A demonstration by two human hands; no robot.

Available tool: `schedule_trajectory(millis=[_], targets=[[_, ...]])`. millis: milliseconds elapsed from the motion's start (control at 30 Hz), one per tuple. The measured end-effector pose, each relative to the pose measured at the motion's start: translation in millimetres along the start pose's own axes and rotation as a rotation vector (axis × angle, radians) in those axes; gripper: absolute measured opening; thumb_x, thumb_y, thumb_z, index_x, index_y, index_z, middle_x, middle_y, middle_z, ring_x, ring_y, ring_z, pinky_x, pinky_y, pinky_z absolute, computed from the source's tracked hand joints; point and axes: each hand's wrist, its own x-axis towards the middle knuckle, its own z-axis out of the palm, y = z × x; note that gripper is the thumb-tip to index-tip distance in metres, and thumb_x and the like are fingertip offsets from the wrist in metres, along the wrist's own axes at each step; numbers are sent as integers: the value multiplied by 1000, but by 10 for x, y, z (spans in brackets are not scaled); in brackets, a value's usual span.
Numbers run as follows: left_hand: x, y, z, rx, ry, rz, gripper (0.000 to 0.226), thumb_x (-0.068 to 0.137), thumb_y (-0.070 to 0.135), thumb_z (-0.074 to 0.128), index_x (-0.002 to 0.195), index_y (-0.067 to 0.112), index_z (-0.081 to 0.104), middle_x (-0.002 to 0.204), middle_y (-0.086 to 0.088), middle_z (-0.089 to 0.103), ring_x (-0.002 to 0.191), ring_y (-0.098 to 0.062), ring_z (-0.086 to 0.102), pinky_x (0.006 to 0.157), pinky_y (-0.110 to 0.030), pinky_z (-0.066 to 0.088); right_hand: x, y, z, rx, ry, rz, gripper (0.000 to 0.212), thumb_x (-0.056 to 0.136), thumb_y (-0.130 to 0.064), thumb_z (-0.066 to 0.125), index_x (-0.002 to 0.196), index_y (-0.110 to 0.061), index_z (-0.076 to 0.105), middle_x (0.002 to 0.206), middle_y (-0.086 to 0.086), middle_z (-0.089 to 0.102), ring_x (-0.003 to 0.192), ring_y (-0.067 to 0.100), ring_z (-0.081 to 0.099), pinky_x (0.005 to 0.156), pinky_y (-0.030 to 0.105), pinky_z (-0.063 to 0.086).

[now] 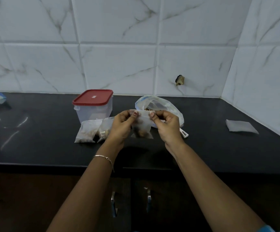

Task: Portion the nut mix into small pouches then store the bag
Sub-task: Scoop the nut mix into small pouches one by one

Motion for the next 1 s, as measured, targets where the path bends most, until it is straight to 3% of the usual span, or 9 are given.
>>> schedule_trajectory(millis=[67,200,300,467,567,667,833,1000], targets=[[-46,107,-156,27,26,14,15,97,14,53,90,12,65,75,3,69,68,-4,65,60,-20,52,-20,-60,163,-14,-40,-15,12,84,-11,74,74,-15,69,80,3,71,82,14,65,81,28,54],[-126,251,-611,118,132,-27,19,100,21,50,94,13,66,79,-1,67,72,-13,62,53,-21,51,-94,-119,599,-32,-130,-4,15,82,-12,75,71,-12,66,70,-1,64,70,8,59,70,20,51],[-191,211,-973,198,239,-85,23,100,25,50,93,13,68,81,-7,66,73,-23,62,47,-25,47,-157,-21,931,-86,-169,28,19,83,-14,75,67,-16,64,69,0,65,68,11,59,71,29,52],[-224,126,-1325,339,360,-101,24,98,22,54,81,21,71,81,-8,69,77,-28,65,66,-42,57,-182,286,1316,-271,-220,101,12,83,-30,73,72,-25,70,76,-6,72,74,19,69,70,47,59],[-187,90,-1467,467,371,-102,17,95,24,60,88,18,74,91,-9,73,87,-28,69,80,-49,58,-205,314,1384,-404,-215,62,7,85,-31,71,82,-26,74,85,-10,73,79,13,68,72,39,59],[-158,98,-1490,552,357,-98,23,90,26,67,103,9,74,99,-8,73,95,-23,68,90,-44,55,-201,259,1315,-500,-194,18,12,89,-27,68,95,-21,76,95,-6,73,82,9,65,72,27,54],[-151,145,-1449,566,358,-118,21,85,30,71,103,18,72,100,-4,72,94,-24,68,87,-47,56,-158,188,1090,-551,-291,-39,19,94,-21,61,108,-19,74,103,-5,72,88,8,64,79,24,52],[-166,273,-1183,791,450,69,49,86,29,68,132,19,54,136,-11,48,128,-28,41,104,-38,37,-61,-2,641,-537,-218,-91,19,94,-24,61,107,-17,73,97,-4,71,86,8,63,79,26,51]])
